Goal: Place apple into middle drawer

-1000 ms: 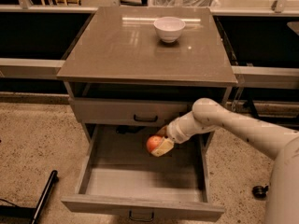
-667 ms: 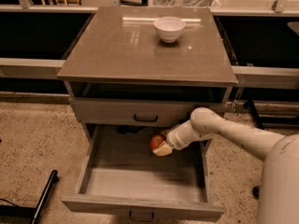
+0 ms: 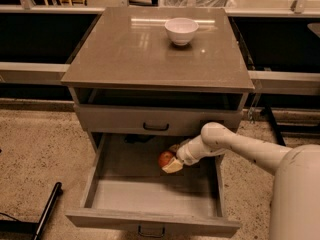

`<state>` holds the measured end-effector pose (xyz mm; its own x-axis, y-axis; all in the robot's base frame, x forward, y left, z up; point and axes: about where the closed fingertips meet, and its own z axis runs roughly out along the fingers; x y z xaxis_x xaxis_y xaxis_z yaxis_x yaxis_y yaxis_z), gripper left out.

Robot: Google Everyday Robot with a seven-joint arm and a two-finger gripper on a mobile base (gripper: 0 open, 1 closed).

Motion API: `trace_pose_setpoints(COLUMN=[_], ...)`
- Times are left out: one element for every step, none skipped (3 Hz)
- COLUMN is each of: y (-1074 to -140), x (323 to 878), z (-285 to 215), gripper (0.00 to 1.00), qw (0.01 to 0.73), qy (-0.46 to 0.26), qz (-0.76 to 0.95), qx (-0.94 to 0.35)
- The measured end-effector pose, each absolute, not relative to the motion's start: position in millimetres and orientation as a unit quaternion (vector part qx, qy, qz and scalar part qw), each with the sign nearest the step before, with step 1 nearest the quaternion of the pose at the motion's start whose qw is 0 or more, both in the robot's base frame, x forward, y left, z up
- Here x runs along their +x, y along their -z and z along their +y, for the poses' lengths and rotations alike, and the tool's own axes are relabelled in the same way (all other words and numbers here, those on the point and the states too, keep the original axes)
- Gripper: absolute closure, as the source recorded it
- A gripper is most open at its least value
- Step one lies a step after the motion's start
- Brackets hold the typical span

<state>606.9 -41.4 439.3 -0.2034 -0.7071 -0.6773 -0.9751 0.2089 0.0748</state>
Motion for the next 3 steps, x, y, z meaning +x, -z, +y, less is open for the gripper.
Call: trace_pose_setpoints(y=[-439.3,-441.8,-439.4], x=[606.8,581.4,572.4], z=[-41.4,-38.9,-36.7], gripper=[0.5,0.26,0.04], qw=[0.261,0.247,0.24], qy=[-0.256,-0.262,-0.266], qz=[0.732,0.732,0.731], qx=[-0.574,-0.578,-0.58])
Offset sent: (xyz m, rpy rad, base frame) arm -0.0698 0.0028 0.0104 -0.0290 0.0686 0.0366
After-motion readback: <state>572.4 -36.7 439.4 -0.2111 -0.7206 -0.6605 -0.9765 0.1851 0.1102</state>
